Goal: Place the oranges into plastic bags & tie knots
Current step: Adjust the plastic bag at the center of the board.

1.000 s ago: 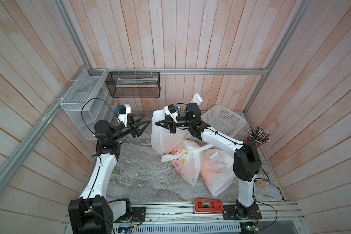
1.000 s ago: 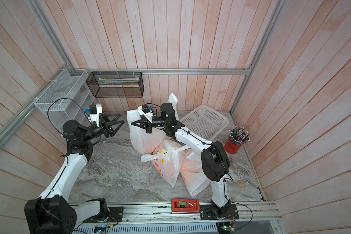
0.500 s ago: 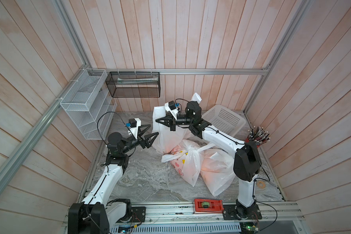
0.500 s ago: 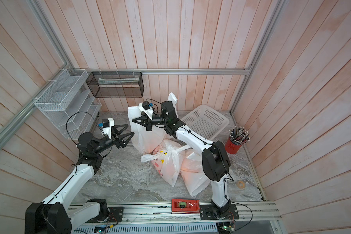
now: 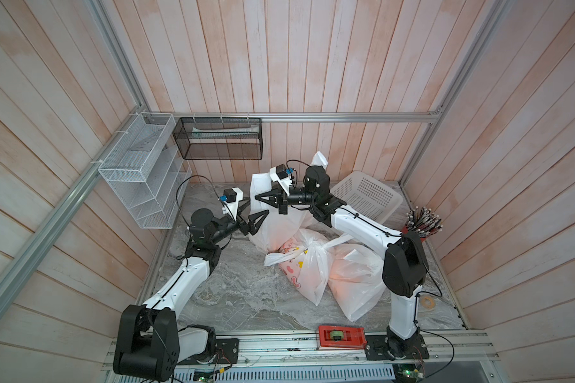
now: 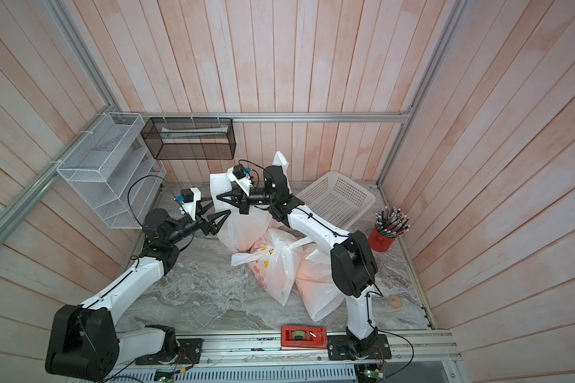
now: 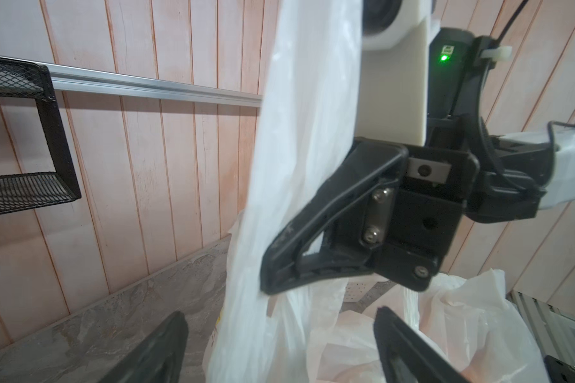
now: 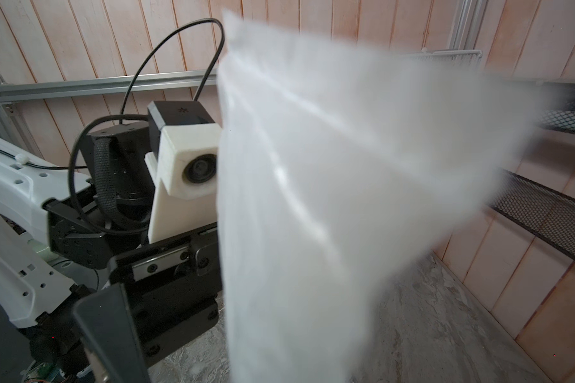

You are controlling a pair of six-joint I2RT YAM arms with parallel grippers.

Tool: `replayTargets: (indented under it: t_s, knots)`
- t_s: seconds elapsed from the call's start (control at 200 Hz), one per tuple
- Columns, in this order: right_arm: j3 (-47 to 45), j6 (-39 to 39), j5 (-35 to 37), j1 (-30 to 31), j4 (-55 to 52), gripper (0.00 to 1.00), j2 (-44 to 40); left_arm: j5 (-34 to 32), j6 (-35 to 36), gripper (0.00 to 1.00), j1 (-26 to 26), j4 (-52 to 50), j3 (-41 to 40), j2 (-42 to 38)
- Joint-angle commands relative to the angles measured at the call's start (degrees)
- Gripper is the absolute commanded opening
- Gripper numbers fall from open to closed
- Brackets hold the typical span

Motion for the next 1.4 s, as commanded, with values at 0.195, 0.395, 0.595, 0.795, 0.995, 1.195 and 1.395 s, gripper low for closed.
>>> replayTargets:
  t_s: [0.195, 0.395, 0.595, 0.795, 0.995, 1.195, 1.395]
  knots:
    - [3.88, 3.07, 2.91, 0.29, -1.51, 0.02, -0.73, -6.01, 3.05, 0.48, -4.31, 1.89, 3.09, 3.23]
    - [5.57, 3.98, 5.37, 0.33, -4.55, 0.14, -1.12, -8.19, 3.22, 0.12, -4.58, 0.53, 3.42, 2.89]
    - [5.94, 5.17, 4.82, 0.34, -7.79, 0.42, -4.69, -7.81, 0.97, 0.0, -3.65, -1.21, 4.0, 3.19]
    - [4.75, 2.93, 4.1, 0.3, -14.57, 0.62, -12.59, -0.03, -4.57, 0.0, 1.21, -0.21, 4.31, 5.2]
    - [-2.93, -2.68, 2.96, -2.89, -20.18, 0.77, -24.25, 6.19, -5.94, 0.0, 5.38, -0.91, 4.56, 6.44]
    - [-18.36, -7.16, 4.1, -16.25, -18.94, 0.86, -36.85, 9.71, -5.82, 0.0, 7.74, -0.47, 4.26, 6.49]
    - [-31.09, -8.97, -0.54, -30.06, -6.8, 0.93, -37.63, 11.52, -4.71, 0.0, 8.07, -0.5, 4.63, 7.07]
